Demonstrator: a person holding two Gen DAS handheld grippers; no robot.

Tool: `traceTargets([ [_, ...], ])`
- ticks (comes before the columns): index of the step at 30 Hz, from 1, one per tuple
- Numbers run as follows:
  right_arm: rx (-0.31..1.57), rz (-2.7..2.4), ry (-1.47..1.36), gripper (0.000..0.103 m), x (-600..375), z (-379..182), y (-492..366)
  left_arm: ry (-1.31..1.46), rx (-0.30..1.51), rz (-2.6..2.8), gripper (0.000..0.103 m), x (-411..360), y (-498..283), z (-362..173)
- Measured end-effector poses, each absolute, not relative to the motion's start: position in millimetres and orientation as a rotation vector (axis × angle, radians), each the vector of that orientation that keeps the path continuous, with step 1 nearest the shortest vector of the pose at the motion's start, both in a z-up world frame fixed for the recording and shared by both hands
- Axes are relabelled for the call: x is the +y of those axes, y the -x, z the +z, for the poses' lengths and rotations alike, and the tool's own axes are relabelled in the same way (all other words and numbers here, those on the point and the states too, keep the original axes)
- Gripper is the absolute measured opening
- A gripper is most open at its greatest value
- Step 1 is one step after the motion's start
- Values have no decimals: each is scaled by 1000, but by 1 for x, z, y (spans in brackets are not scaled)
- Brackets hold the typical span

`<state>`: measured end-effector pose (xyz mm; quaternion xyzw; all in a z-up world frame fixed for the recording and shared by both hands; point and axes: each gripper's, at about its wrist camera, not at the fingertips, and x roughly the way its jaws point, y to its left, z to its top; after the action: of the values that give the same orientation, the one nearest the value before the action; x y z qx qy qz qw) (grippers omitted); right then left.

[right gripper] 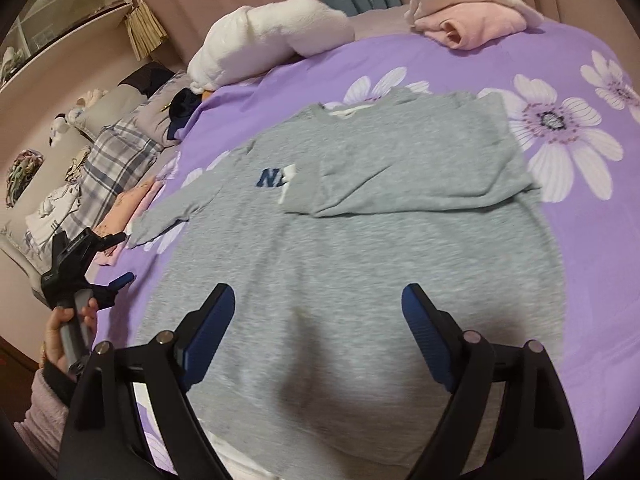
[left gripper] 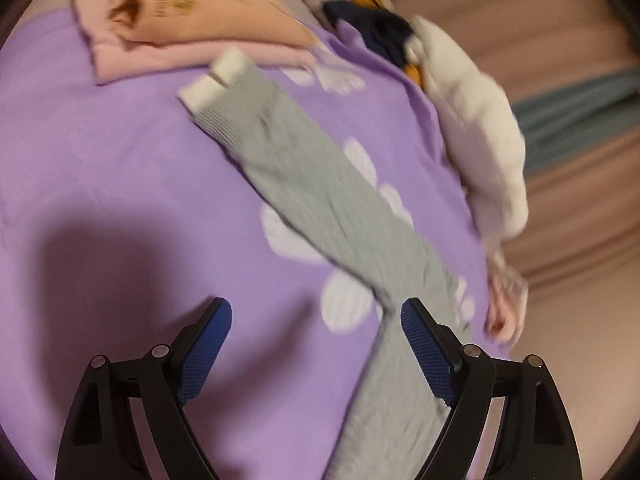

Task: Fold small clothes
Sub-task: 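Grasp the other sleeve cuff with the left tool and lift it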

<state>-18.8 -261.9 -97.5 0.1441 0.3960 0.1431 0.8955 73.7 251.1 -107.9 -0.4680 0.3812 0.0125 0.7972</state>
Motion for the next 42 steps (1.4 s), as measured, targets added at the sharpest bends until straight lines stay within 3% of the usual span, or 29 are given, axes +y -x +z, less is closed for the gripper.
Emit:
traceTargets([
  [21, 919, 301, -260, 86, -233, -119, -10, 1159, 679, 118, 85, 315, -141, -129],
  [22, 919, 301, -255, 86, -232, -119, -10, 1147, 681, 144, 82, 315, -141, -129],
  [24, 919, 302, -241, 86, -229, -120, -11, 1118, 698, 198, 66, 313, -142, -129],
  [26, 920, 304, -234, 86, -228, -121, -11, 1077, 731, 255, 34, 312, -145, -129],
  [28, 921, 305, -229, 86, -227, -121, -12, 1067, 745, 269, 21, 314, -145, -133],
  [33, 923, 288, -249, 86, -233, -123, -11, 976, 743, 278, 15, 307, -144, -121],
  [42, 900, 250, -309, 86, -253, -120, -5, 558, 638, 79, 15, 216, -155, -31],
])
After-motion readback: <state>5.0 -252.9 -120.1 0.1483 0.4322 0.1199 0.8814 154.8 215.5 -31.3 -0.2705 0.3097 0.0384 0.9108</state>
